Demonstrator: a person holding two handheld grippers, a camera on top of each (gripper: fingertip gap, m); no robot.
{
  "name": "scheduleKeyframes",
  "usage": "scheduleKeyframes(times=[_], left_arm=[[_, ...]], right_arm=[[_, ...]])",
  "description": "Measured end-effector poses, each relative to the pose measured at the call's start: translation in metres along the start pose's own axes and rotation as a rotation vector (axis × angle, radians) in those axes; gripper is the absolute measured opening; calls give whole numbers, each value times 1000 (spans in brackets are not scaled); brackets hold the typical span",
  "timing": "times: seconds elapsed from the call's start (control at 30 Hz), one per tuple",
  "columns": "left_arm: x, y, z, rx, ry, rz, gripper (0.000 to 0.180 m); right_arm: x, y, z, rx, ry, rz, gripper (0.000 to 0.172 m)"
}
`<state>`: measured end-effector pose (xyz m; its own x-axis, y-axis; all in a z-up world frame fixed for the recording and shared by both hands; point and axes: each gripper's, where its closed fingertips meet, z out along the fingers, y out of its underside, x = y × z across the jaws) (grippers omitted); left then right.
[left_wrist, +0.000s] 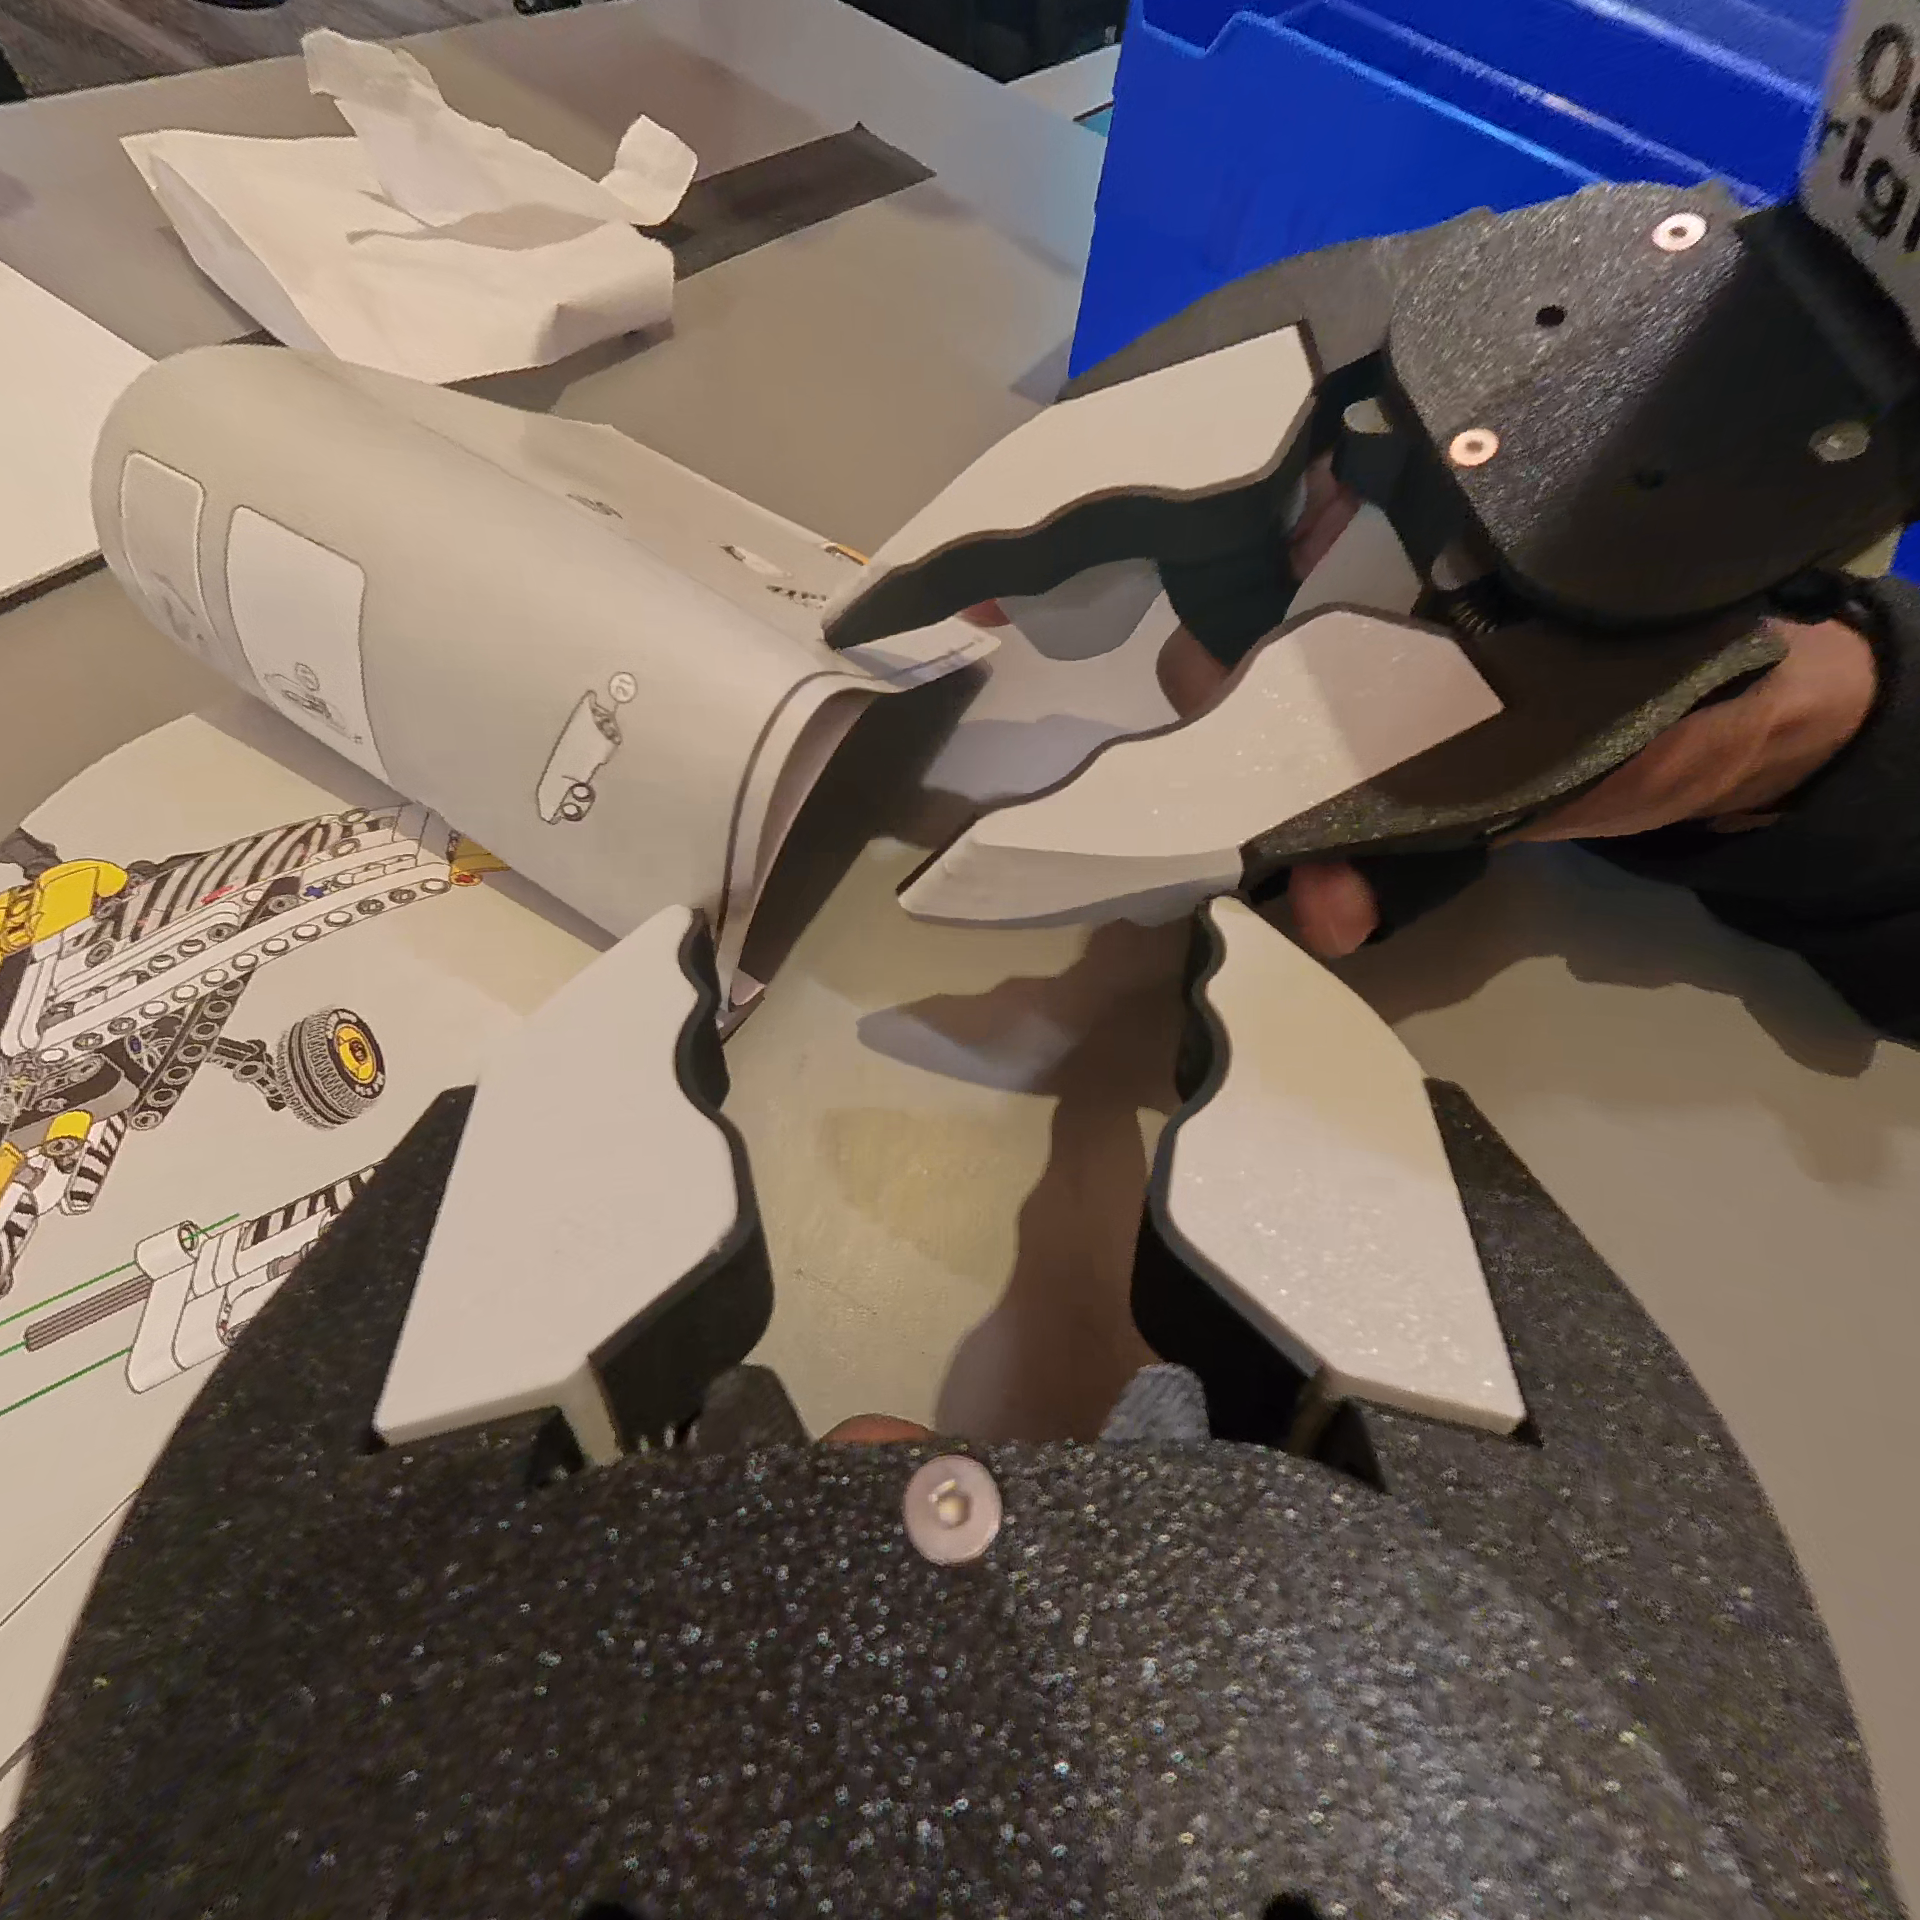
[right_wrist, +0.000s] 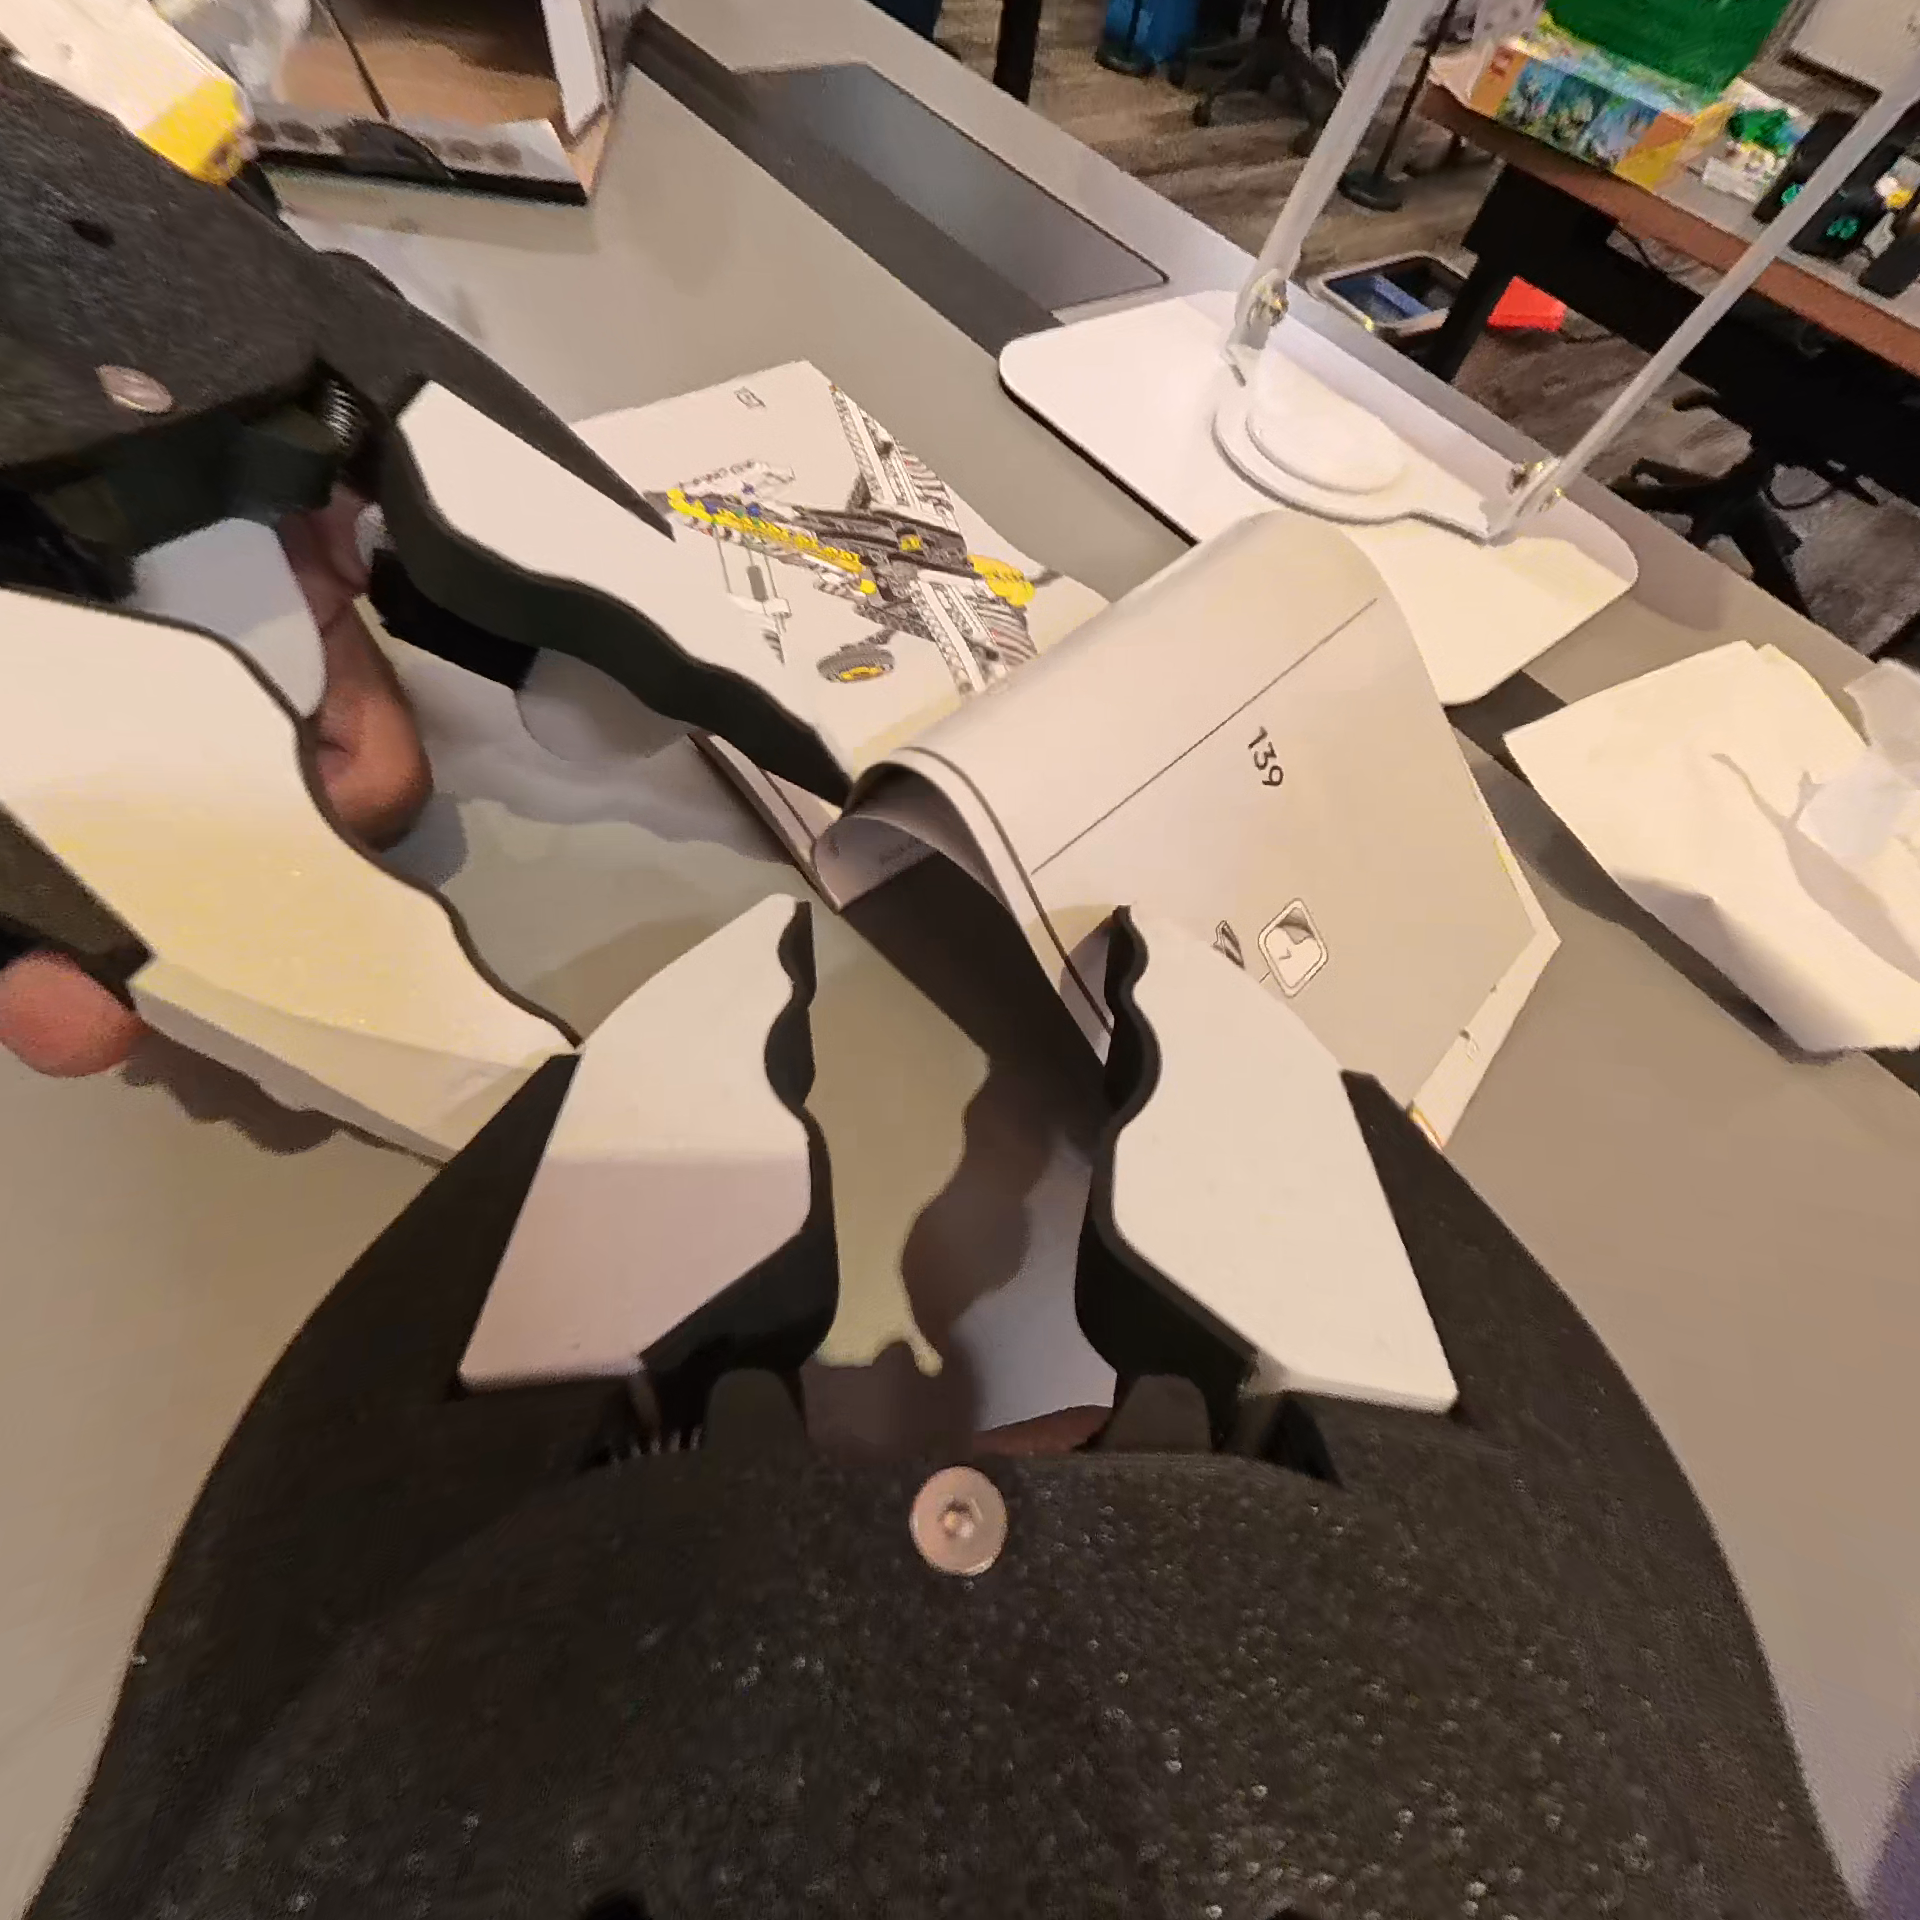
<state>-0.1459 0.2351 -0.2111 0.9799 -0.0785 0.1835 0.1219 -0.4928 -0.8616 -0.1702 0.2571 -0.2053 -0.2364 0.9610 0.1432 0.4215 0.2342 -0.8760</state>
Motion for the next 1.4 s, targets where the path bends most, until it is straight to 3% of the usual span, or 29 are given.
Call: scheduleKeyframes(times=[0.7, 0.83, 1.1, 1.4], left_arm=[[10, -14, -19, 157, 60, 35, 90], [9, -14, -19, 158, 52, 33, 92], [5, -12, -15, 126, 56, -16, 98], [7, -11, -14, 119, 79, -21, 102]], right_arm=[[-24, -36, -1, 205, -158, -85, 56], [-21, -33, -1, 182, -131, -109, 58], [-5, 8, 1, -30, -6, -250, 66], [-23, 2, 11, -32, -31, -328, 70]])
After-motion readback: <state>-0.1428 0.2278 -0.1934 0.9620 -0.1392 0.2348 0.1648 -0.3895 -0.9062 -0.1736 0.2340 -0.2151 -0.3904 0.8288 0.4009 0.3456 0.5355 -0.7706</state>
